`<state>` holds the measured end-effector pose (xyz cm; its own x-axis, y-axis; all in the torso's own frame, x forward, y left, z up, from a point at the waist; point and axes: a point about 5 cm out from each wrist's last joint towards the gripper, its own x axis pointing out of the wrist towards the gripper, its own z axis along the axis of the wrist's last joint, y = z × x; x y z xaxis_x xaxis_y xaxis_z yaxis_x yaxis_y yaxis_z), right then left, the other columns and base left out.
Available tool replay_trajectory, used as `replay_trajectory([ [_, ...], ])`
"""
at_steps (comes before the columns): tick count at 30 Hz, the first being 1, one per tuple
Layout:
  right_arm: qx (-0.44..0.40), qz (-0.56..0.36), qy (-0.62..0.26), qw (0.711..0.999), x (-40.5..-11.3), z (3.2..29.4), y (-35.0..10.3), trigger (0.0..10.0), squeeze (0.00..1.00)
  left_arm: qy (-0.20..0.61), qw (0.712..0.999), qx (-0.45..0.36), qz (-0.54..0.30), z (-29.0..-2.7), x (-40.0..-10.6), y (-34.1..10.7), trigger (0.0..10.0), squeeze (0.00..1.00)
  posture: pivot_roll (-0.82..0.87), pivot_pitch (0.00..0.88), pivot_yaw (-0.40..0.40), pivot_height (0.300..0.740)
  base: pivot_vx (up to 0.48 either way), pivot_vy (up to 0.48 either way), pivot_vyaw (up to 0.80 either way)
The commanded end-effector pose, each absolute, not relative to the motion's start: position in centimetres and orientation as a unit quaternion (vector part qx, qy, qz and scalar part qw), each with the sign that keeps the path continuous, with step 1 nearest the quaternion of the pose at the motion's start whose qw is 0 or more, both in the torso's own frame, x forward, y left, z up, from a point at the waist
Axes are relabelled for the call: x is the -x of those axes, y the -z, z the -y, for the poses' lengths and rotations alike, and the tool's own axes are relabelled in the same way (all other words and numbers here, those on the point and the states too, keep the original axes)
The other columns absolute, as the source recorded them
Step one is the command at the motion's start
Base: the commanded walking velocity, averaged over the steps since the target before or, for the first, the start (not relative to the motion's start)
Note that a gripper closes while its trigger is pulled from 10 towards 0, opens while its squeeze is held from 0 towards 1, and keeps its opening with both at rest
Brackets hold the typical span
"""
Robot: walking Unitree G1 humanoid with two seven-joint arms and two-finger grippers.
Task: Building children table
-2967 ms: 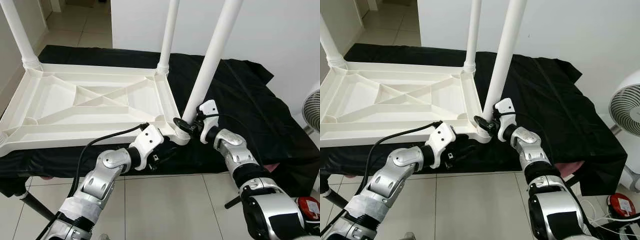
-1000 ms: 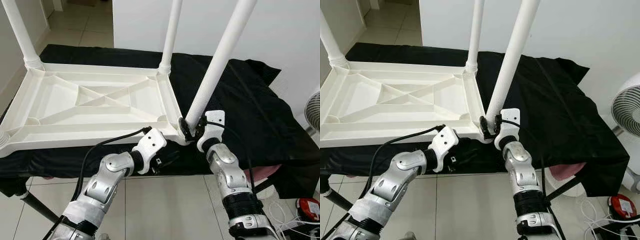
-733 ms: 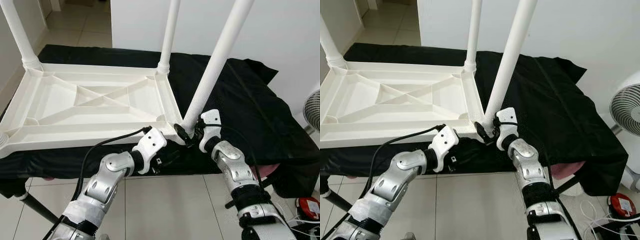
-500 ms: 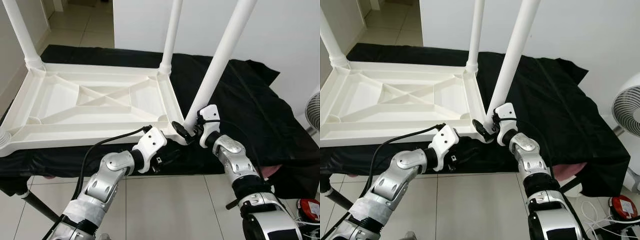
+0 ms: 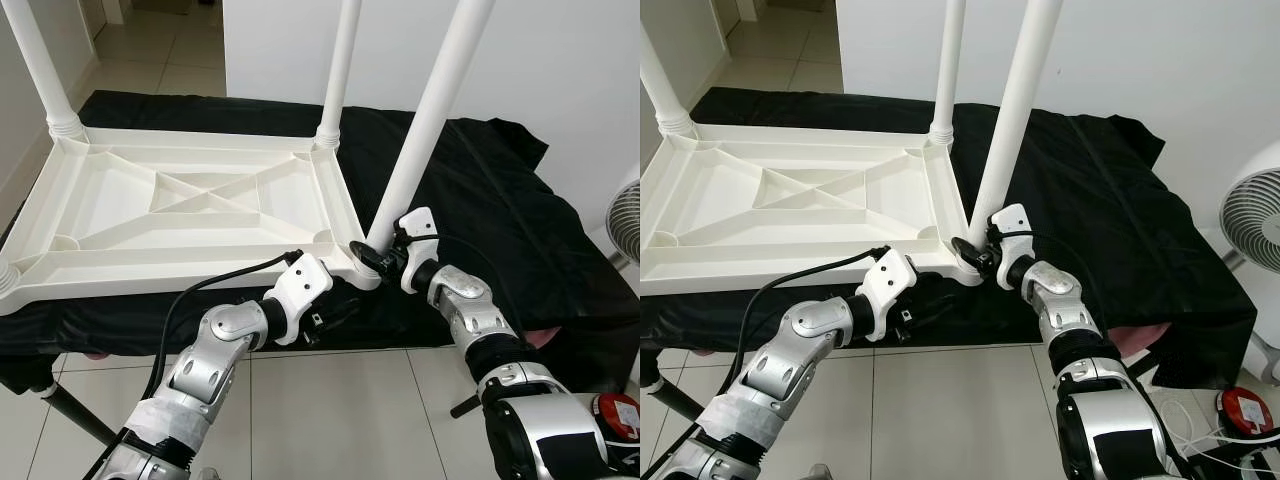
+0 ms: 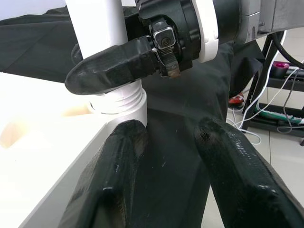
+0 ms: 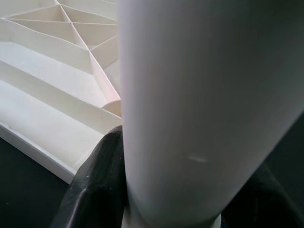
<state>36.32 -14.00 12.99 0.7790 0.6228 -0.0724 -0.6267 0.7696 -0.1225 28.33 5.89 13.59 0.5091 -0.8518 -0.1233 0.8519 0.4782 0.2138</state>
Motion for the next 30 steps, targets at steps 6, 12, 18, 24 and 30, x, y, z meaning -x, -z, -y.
replay_trajectory([
  [6,0.092,-0.033,-0.317,0.943,-36.2,14.5,-12.0,10.0,0.0,0.478,0.869,-0.129,0.004,-5.7,-28.5,-13.9,10.0,0.0,0.06,0.0,-0.106,0.74,0.0,0.0,0.0],
  [12,0.079,-0.049,-0.267,0.959,-36.2,14.2,-11.4,10.0,0.0,0.469,0.873,-0.133,0.004,-5.8,-28.8,-13.9,10.0,0.0,0.05,0.003,-0.101,0.74,0.0,0.0,0.0],
  [18,0.046,-0.04,-0.19,0.98,-36.3,13.4,-12.1,10.0,0.0,0.477,0.869,-0.132,0.0,-5.6,-28.3,-13.6,10.0,0.0,0.06,0.005,-0.115,0.74,0.0,0.0,0.0],
  [24,0.016,-0.023,-0.11,0.994,-35.5,12.6,-12.5,10.0,0.0,0.472,0.872,-0.131,-0.001,-5.9,-28.4,-13.6,10.0,0.0,0.06,0.005,-0.116,0.74,0.0,0.0,0.0],
  [30,-0.006,-0.017,0.016,1.0,-34.1,12.3,-12.2,10.0,0.0,0.469,0.873,-0.132,-0.002,-6.1,-28.6,-13.6,10.0,0.0,0.06,0.001,-0.115,0.74,0.0,0.0,0.0],
])
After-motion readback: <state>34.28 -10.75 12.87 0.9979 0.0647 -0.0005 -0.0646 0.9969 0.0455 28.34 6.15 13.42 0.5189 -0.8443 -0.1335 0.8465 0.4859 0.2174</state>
